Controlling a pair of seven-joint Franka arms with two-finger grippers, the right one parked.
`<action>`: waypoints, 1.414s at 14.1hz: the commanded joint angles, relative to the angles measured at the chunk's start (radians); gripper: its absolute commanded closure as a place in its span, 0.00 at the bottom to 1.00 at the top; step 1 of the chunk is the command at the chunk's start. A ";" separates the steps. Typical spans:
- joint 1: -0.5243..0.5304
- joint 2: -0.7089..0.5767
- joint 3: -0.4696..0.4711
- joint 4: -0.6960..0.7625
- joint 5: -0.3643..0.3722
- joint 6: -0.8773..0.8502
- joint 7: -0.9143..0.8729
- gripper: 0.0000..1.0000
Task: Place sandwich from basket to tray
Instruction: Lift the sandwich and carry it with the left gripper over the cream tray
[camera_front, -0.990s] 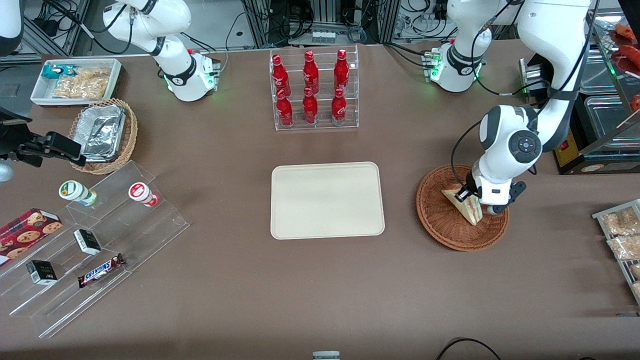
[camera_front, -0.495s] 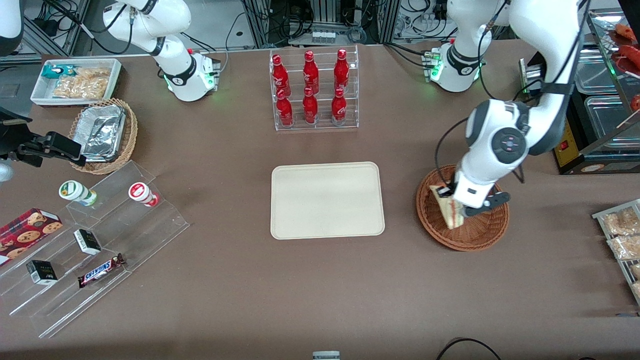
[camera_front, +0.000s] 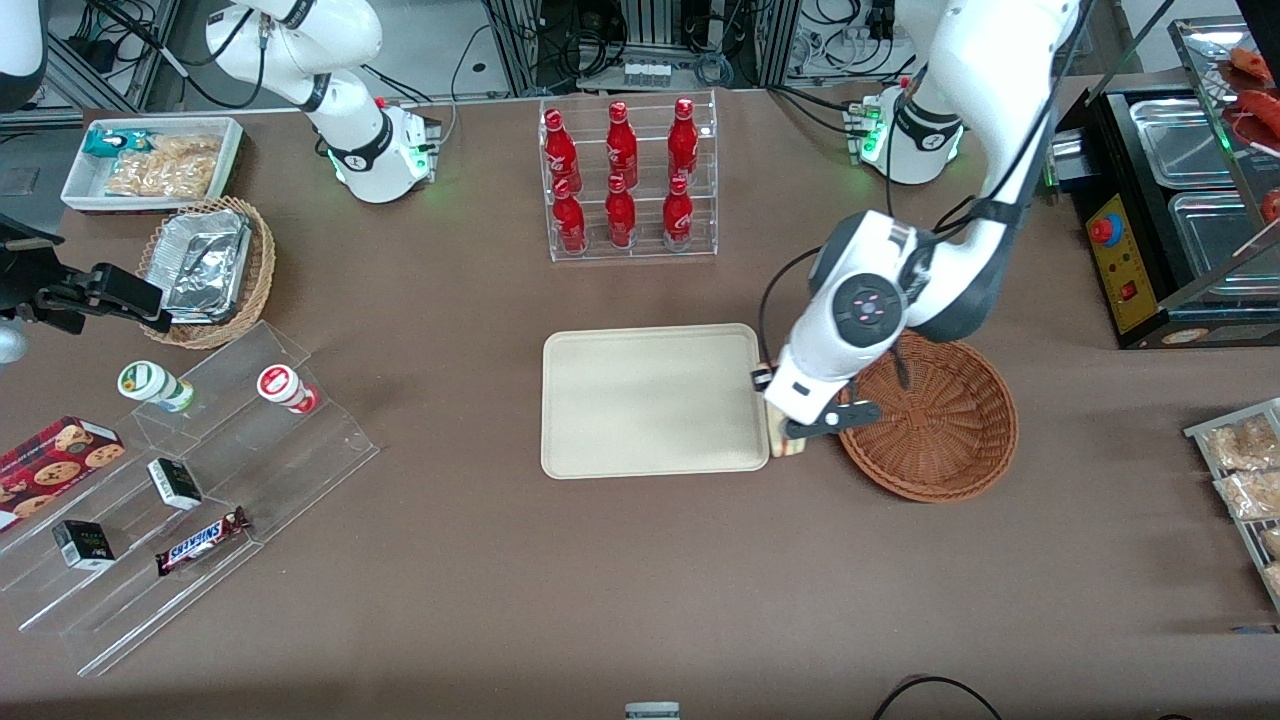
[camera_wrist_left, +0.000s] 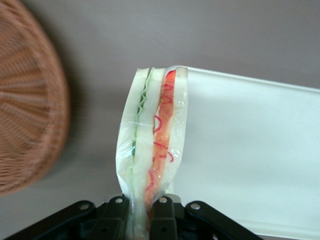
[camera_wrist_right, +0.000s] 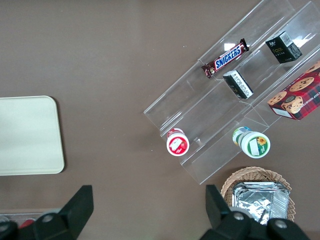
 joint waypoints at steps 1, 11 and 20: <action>-0.105 0.101 0.011 0.123 -0.003 -0.030 -0.067 0.90; -0.289 0.256 0.015 0.249 0.087 0.011 -0.230 0.91; -0.300 0.288 0.017 0.255 0.090 0.082 -0.267 0.01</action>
